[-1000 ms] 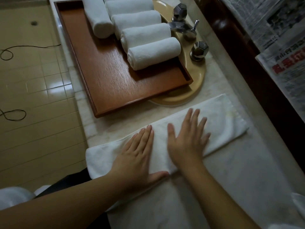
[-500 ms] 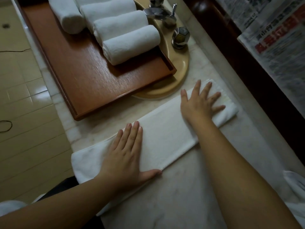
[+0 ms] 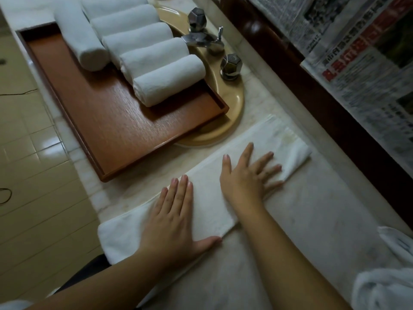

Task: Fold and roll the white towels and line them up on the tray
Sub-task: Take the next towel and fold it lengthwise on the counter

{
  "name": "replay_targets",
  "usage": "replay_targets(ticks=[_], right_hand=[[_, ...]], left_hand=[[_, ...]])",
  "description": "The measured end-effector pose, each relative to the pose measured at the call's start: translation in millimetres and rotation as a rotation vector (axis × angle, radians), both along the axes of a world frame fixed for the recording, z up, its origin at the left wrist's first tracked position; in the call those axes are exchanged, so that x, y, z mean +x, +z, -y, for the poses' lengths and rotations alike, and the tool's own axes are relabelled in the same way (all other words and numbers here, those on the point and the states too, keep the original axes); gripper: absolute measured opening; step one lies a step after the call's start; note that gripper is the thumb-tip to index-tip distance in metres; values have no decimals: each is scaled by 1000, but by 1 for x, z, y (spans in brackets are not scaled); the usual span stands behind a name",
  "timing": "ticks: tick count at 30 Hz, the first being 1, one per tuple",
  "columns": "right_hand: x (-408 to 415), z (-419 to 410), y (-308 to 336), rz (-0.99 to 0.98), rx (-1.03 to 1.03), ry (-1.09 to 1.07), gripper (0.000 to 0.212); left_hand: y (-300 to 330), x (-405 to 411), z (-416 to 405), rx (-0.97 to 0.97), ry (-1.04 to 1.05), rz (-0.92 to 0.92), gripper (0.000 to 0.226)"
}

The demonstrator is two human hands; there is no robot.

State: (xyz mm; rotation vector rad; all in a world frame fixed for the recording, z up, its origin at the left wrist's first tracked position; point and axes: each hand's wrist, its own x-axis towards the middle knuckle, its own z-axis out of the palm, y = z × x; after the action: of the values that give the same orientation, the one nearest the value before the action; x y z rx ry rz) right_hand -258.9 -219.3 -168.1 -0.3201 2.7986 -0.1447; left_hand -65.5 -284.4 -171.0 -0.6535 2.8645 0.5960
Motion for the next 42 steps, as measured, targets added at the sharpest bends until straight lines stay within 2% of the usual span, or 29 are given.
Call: replay_targets(ticks=[10, 13, 18, 26, 36, 42], right_hand=[[-120, -10, 4, 31, 102, -163, 75], [-89, 3, 12, 0, 30, -173, 81], [6, 19, -9, -26, -9, 70, 83], [-53, 6, -11, -59, 27, 29, 87], [-121, -11, -5, -62, 60, -68, 88], [-112, -9, 5, -119, -2, -92, 81]], left_hand=[[5, 1, 0, 11, 3, -8, 133], [1, 0, 1, 4, -11, 6, 133], [3, -2, 1, 19, -16, 37, 133], [3, -12, 4, 19, -22, -33, 129], [5, 8, 10, -3, -28, -29, 123], [5, 20, 17, -8, -7, -6, 123]])
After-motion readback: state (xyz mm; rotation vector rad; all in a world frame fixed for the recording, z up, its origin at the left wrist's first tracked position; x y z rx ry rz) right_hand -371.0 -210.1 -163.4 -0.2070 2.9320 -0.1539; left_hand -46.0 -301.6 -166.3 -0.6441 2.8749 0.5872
